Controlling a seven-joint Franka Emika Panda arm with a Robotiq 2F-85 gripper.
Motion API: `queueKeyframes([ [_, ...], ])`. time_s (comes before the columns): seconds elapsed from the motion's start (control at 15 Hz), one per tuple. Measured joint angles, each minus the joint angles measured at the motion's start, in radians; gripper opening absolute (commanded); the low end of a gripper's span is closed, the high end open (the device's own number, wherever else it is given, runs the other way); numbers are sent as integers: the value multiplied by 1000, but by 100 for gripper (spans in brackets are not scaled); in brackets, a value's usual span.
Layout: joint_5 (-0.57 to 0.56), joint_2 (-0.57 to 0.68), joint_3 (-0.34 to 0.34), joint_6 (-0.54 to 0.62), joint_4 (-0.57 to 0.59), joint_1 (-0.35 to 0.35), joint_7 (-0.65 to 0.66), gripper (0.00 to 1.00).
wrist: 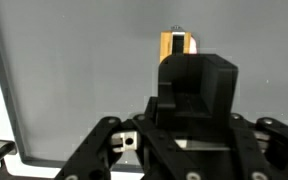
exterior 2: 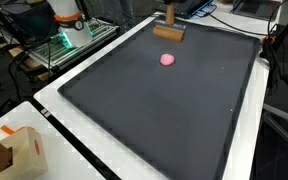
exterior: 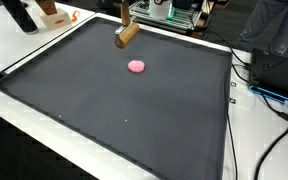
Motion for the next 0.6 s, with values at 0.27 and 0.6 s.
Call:
queueKeyframes([
  [0.27,54,61,-13,1,-18,-9,-117,24],
  [0.6,111,107,-24,37,-39,-30,-249,24],
])
